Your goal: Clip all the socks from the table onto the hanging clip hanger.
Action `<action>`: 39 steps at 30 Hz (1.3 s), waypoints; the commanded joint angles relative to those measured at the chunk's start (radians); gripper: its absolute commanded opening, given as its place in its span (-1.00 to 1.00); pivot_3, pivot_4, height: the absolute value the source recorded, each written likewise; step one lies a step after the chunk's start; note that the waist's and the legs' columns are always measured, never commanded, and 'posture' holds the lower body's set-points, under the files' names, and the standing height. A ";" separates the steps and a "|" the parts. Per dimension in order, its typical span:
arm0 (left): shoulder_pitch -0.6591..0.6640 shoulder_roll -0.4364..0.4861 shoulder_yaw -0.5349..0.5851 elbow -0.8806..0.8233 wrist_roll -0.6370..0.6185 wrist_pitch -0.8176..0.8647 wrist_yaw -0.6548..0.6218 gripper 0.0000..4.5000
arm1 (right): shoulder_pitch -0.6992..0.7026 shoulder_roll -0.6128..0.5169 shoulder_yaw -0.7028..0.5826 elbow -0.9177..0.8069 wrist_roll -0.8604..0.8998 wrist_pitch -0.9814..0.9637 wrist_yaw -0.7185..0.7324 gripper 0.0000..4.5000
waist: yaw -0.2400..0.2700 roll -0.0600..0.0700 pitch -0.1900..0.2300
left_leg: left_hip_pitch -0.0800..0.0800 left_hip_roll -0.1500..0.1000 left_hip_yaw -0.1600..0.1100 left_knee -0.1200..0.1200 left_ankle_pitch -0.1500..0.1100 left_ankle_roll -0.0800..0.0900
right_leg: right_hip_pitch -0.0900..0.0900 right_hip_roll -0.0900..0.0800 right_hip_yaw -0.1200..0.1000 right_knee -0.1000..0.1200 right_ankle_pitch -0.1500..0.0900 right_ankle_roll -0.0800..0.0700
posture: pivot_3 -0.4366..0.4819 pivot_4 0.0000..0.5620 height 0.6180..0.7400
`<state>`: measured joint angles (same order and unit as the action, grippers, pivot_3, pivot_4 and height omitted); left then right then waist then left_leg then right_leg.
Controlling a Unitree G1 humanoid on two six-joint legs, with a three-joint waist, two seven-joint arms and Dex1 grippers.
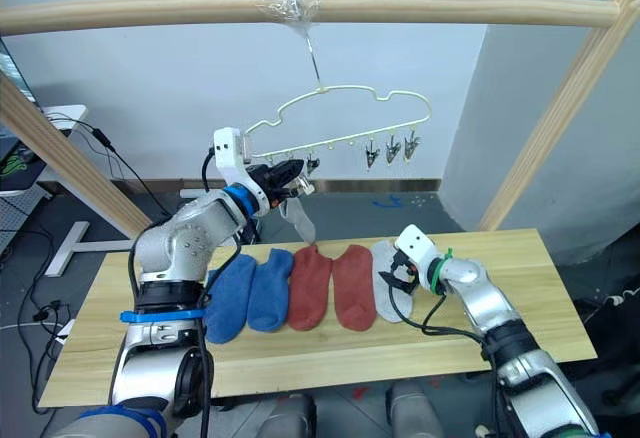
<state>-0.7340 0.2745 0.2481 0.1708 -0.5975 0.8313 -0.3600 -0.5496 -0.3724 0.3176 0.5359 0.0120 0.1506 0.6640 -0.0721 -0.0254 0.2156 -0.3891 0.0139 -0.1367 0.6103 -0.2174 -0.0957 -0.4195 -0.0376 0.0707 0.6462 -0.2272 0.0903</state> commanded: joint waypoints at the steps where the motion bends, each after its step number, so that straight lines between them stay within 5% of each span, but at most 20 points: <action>1: -0.002 0.043 -0.018 -0.034 -0.003 0.039 -0.029 -1.00 | -0.084 0.048 0.000 0.230 -0.050 -0.108 0.000 1.00 | -0.002 0.000 0.000 | 0.000 0.000 0.000 0.000 0.000 0.000 | 0.000 0.000 0.000 0.000 0.000 0.000 | 0.04 -0.31 1.00; 6: 0.010 0.049 -0.028 -0.061 -0.005 0.051 -0.027 -1.00 | -0.141 0.084 -0.009 0.452 -0.102 -0.175 0.001 1.00 | 0.004 0.000 0.000 | 0.000 0.000 0.000 -0.001 0.000 0.000 | 0.000 0.000 0.000 -0.001 0.003 -0.005 | 0.09 -0.34 1.00; 12: 0.020 0.054 -0.030 -0.072 -0.002 0.052 -0.026 -1.00 | -0.150 0.082 -0.033 0.546 -0.112 -0.173 0.033 0.13 | 0.012 0.000 0.000 | 0.005 0.000 0.000 -0.001 0.000 0.000 | 0.004 0.000 0.000 0.000 0.000 -0.001 | 0.10 -0.35 1.00; 19: 0.018 0.068 -0.032 -0.048 0.008 0.037 -0.042 -1.00 | -0.076 0.014 -0.032 0.449 -0.135 -0.236 0.065 -0.98 | 0.016 0.000 0.000 | 0.010 0.000 0.000 0.000 0.000 0.000 | 0.010 0.000 0.000 -0.002 0.000 -0.001 | 0.10 -0.35 1.00; 23: 0.020 0.066 -0.024 -0.053 -0.006 0.057 -0.053 -1.00 | -0.008 -0.046 -0.040 0.304 -0.134 -0.260 0.084 -0.99 | 0.016 0.000 0.000 | 0.010 0.000 0.000 0.000 0.000 0.000 | 0.010 0.000 0.000 -0.002 0.000 -0.001 | 0.05 -0.36 1.00; 31: -0.016 0.008 0.173 -0.020 -0.223 0.306 0.045 -1.00 | 0.216 -0.111 -0.094 -0.469 -0.085 -0.123 0.068 -0.99 | -0.003 0.000 0.000 | 0.009 0.000 0.000 0.000 0.000 -0.001 | 0.008 0.000 0.000 -0.001 0.000 0.000 | 0.02 -0.37 1.00; 39: -0.050 -0.040 0.283 -0.001 -0.333 0.399 0.168 -1.00 | 0.214 0.040 -0.045 -0.771 -0.120 0.107 -0.045 -0.99 | 0.002 0.000 0.000 | 0.008 0.000 -0.001 0.000 0.000 -0.001 | 0.008 0.000 0.000 -0.001 0.000 0.000 | -0.01 -0.39 1.00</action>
<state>-0.7646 0.2374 0.5162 0.1739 -0.8991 1.2129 -0.2117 -0.3083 -0.3353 0.2732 -0.1730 -0.0983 0.2390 0.6448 -0.0703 -0.0258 0.2153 -0.3813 0.0137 -0.1378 0.6103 -0.2176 -0.0968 -0.4114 -0.0380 0.0704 0.6447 -0.2272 0.0904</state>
